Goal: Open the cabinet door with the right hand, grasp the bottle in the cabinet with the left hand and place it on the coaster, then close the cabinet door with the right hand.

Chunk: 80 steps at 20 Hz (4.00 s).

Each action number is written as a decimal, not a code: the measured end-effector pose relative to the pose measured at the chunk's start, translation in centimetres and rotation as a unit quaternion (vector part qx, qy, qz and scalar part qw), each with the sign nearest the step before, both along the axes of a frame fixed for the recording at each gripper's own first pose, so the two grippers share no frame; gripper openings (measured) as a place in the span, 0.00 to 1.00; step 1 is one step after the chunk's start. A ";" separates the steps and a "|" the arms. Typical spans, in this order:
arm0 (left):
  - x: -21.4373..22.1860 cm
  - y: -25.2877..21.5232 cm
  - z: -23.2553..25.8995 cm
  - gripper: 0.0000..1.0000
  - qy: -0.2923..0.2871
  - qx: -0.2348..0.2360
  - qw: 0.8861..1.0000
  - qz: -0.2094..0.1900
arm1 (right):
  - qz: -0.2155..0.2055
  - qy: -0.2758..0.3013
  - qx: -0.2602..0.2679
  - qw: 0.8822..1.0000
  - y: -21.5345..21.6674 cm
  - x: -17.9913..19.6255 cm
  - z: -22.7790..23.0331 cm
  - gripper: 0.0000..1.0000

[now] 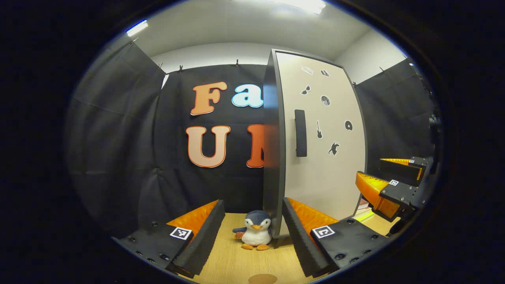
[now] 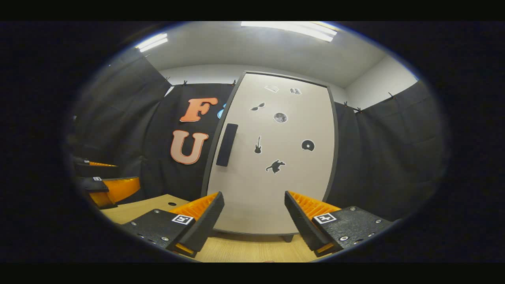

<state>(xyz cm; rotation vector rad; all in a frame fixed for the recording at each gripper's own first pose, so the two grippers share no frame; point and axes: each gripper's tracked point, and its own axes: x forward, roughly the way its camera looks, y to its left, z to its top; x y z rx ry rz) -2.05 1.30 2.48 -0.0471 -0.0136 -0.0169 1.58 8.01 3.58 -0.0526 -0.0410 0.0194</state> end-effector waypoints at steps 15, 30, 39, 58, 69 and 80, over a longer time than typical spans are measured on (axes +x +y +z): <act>-1.5 6.5 -1.2 0.95 0.024 0.008 0.998 0.060 | 0.023 -0.023 0.045 0.998 6.6 11.8 6.5 0.95; -1.5 9.1 -2.8 0.96 0.048 0.006 0.996 0.074 | 0.004 0.029 0.114 0.993 7.5 18.7 4.7 0.59; -1.3 10.3 -3.5 0.95 0.054 0.001 0.996 0.073 | 0.002 0.021 0.111 0.994 7.8 18.6 4.8 0.27; 1.6 6.2 -2.0 0.95 0.029 -0.008 0.997 0.066 | 0.029 -0.007 0.130 0.991 0.6 3.5 6.0 0.20; -1.3 1.6 -0.9 0.94 0.026 -0.003 0.997 0.075 | 0.023 0.001 0.161 0.987 -7.3 -3.2 6.0 0.20; -0.4 -3.1 -1.4 0.95 0.033 -0.022 0.999 0.030 | -0.100 -0.008 0.180 0.978 -20.2 -7.4 5.4 0.09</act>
